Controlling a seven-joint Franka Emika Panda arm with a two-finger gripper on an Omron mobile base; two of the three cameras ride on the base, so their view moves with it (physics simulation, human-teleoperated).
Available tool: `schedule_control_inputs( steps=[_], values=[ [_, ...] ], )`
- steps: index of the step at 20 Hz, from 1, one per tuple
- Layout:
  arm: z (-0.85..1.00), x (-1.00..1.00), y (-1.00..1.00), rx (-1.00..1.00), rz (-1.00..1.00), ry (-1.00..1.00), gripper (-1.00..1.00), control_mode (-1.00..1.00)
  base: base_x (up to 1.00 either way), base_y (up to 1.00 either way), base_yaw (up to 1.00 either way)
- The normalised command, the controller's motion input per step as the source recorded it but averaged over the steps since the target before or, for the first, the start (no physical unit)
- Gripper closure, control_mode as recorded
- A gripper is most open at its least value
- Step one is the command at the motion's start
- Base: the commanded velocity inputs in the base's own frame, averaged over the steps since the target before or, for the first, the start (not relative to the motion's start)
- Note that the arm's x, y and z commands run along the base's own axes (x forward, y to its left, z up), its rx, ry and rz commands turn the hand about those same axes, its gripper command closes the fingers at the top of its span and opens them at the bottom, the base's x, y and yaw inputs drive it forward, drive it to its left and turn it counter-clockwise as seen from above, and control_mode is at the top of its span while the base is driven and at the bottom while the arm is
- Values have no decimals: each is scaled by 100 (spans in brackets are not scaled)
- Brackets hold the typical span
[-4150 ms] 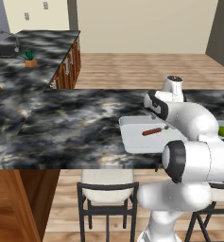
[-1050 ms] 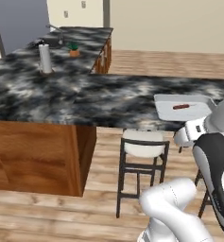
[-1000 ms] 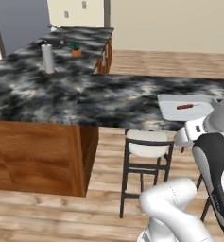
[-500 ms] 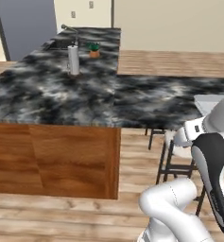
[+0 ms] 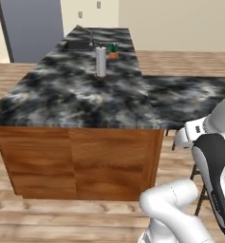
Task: Place the cold items (eggplant and lime) from the fridge in one tupperware on the dining counter. Place the warm items (kebab skewer and hot dog) in the stove area in another tupperware.
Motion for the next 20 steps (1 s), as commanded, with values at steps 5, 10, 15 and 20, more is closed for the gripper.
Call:
schedule_control_inputs(
  steps=[5, 10, 15, 20],
  values=[
    [0, 0, 0, 0, 0, 0, -100, 100, 6, 100, 1],
    [0, 0, 0, 0, 0, 0, -100, 100, 12, 100, 11],
    [0, 0, 0, 0, 0, 0, -100, 100, 25, 100, 18],
    [0, 0, 0, 0, 0, 0, -100, 100, 29, 100, 24]
  ],
)
